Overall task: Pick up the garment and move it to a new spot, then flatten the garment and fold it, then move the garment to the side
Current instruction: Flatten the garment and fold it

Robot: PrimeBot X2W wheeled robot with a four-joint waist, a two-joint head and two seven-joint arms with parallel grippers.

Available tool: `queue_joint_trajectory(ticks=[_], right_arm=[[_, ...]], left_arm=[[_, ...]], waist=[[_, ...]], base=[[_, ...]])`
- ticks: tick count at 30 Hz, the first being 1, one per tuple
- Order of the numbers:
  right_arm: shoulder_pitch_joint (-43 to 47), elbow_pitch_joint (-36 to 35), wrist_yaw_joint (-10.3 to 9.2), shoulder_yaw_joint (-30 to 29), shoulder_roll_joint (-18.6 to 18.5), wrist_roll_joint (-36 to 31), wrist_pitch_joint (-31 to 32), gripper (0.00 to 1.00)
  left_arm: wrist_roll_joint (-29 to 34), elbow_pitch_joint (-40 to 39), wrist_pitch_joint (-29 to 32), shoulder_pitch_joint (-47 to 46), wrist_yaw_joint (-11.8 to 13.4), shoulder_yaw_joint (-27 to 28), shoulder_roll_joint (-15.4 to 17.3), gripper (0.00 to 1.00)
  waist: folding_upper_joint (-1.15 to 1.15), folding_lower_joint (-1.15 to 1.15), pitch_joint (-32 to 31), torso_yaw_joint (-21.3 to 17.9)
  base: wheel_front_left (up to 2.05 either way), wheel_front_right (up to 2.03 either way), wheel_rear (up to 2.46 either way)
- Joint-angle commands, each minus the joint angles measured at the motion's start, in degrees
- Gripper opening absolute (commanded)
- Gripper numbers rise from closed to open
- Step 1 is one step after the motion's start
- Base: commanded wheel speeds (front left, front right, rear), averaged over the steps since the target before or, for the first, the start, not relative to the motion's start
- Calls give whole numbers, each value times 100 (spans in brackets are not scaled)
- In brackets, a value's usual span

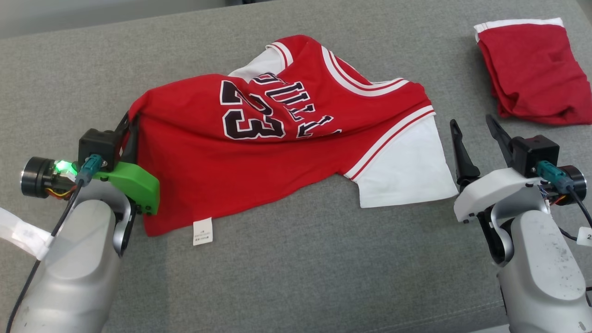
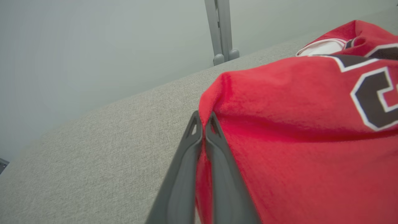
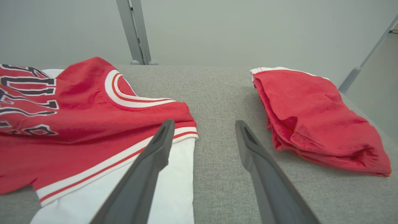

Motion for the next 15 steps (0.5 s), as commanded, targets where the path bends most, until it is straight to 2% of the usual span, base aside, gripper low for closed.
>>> queue_joint_trajectory(ticks=[1,2,3,4,5,15], right_arm=[[111,-33,-9,1,-2,34,-36,100],[115,-40,-9,1,0,21,-60,100],[130,-50,-9,1,2,1,-92,100],[154,-64,-9,3,2,-14,-129,100],[196,-79,-9,9,1,-24,-174,100],[677,-165,-9,98,3,16,-725,100]], left_arm=[[25,-31,-23,-99,29,19,25,0],[10,-65,-23,-96,23,51,3,0],[-24,-119,-22,-68,29,99,-22,11],[-58,-149,-21,-17,27,146,-45,46],[-117,-194,-21,65,20,220,-72,100],[-324,-1220,-20,1248,-29,826,-441,100]], waist=[[0,0,-20,-7],[0,0,-33,-7],[0,0,-56,-3],[0,0,-76,4],[0,0,-102,15],[0,0,-535,252]], base=[[0,0,0],[0,0,0],[0,0,0],[0,0,0],[0,0,0],[0,0,0]])
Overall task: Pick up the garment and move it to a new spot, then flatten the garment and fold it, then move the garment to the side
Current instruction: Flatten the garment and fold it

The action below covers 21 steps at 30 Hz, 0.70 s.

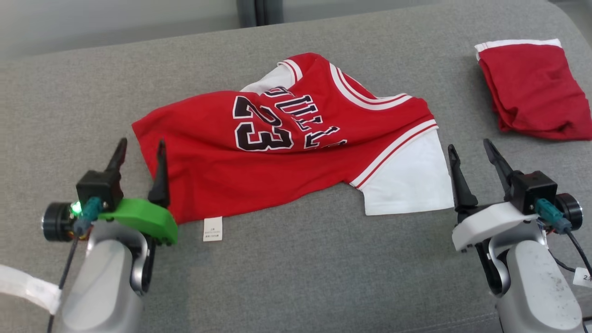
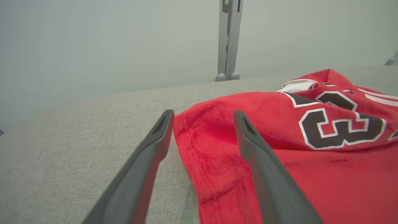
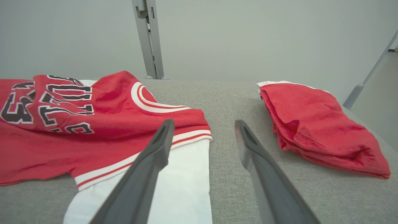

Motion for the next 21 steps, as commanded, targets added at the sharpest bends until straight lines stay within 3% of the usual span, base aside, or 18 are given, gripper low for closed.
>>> queue_joint_trajectory(ticks=[1,11,21], right_arm=[[143,-9,-9,25,-16,72,-62,100],[662,-11,-9,314,-17,287,-184,100],[1142,-173,-9,403,-16,571,-191,100]], left_arm=[[-19,-129,-3,257,-18,66,-73,100],[-24,-1079,-3,1824,-55,515,-668,100],[-13,-1568,-4,2698,-15,669,-852,100]], waist=[[0,0,-194,135],[0,0,-852,406],[0,0,-1300,501]], base=[[0,0,0],[0,0,0],[0,0,0]])
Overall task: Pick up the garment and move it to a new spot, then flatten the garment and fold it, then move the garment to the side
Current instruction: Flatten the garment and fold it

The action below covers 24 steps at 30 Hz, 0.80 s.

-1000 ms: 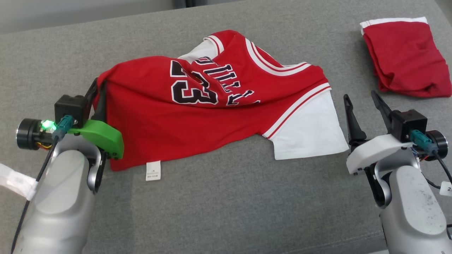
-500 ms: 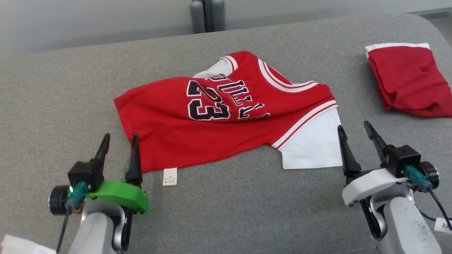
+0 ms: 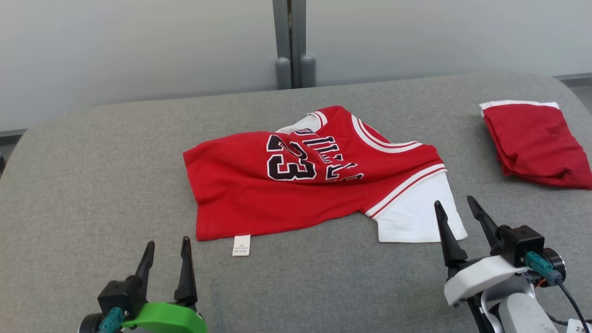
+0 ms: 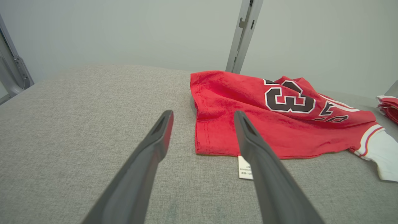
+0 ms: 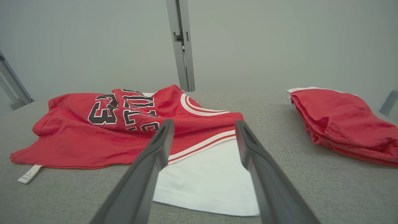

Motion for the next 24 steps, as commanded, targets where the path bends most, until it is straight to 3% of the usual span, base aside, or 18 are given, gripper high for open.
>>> queue_joint_trajectory(ticks=[1,24], right_arm=[[105,-31,-9,-18,-19,40,-25,100],[157,215,-9,-110,-18,24,-27,100]], left_arm=[[15,-43,-2,96,6,35,-1,100],[22,-186,-2,307,-7,35,-59,100]], waist=[[0,0,-111,68],[0,0,-169,68]], base=[[0,0,0],[0,0,0]])
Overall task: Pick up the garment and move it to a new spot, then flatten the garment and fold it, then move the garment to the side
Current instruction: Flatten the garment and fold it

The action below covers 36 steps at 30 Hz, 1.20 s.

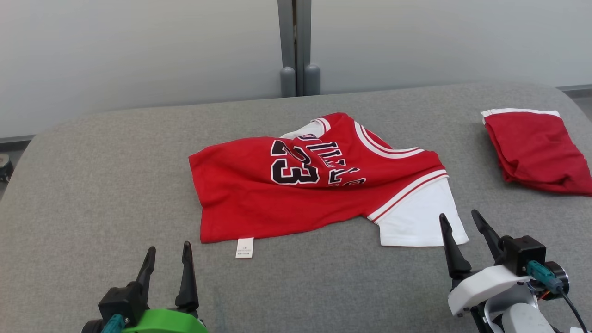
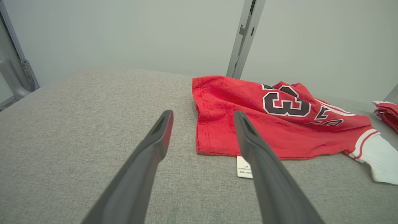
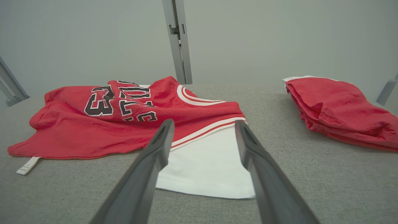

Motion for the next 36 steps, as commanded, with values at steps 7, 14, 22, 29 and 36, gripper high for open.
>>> queue_joint_trajectory(ticks=[7,14,22,29,36], right_arm=[[-45,29,-9,8,-18,-5,-27,100],[-136,48,-9,98,-18,-10,-27,100],[-225,39,-9,170,-19,-48,-26,100],[-287,10,-9,202,-17,-55,-26,100],[-303,-6,-9,223,-18,-74,-27,100]], left_arm=[[-60,172,-2,30,66,-25,0,100],[-560,962,560,-492,-23,-176,5,100],[-1440,1674,1594,-1183,93,-4,5,100],[-1964,2044,1936,-1556,222,65,8,100],[-2127,2285,1859,-1787,195,207,31,100]], waist=[[0,0,65,-62],[0,0,204,-225],[0,0,415,-497],[0,0,552,-659],[0,0,637,-767]], base=[[0,0,0],[0,0,0],[0,0,0],[0,0,0],[0,0,0]])
